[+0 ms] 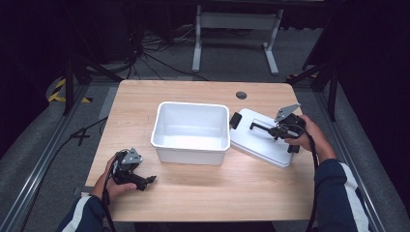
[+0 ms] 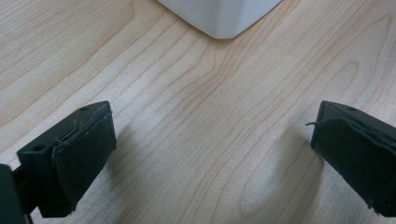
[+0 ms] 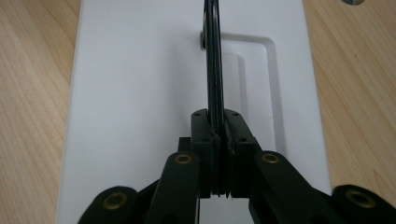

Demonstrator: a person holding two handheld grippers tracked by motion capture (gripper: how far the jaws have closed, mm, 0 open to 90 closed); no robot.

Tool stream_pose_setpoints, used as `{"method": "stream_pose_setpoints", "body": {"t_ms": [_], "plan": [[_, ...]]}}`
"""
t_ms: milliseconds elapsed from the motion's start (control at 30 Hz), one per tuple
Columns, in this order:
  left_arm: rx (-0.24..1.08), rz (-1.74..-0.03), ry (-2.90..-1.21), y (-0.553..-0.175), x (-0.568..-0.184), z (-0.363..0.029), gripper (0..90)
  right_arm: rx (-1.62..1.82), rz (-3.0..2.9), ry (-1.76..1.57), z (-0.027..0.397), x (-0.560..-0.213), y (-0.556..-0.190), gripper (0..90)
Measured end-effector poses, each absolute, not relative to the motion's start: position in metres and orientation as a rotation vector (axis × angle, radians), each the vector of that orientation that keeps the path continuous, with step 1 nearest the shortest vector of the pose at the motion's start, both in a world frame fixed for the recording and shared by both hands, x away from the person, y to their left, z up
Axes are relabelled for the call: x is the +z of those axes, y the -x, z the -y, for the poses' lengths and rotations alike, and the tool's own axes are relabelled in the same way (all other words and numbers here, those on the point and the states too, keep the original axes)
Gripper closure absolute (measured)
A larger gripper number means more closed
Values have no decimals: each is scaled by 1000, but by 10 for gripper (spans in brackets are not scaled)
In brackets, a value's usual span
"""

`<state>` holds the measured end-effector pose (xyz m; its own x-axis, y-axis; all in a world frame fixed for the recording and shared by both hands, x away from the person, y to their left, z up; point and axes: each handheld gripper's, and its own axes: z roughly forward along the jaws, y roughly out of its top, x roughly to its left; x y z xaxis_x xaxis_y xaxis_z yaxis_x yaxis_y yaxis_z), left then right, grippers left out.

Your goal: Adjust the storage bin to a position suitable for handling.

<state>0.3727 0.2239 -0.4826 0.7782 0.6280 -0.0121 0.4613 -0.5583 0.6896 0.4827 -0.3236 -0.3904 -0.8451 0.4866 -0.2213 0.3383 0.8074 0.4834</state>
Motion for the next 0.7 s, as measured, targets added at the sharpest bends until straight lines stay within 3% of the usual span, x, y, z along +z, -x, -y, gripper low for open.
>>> {"method": "stream_pose_setpoints", "body": {"t_ms": [400,633,700], "plan": [[307,-804,-2263,-373,-483,-224,5,631,-2627,-671,327,-393,-483,811],[307,-803,-2264,-373,-483,-224,5,673,-2591,-714,330,-391,-481,733],[305,-803,-2263,-373,-483,-224,5,706,-2584,-735,330,-389,-480,671]]}}
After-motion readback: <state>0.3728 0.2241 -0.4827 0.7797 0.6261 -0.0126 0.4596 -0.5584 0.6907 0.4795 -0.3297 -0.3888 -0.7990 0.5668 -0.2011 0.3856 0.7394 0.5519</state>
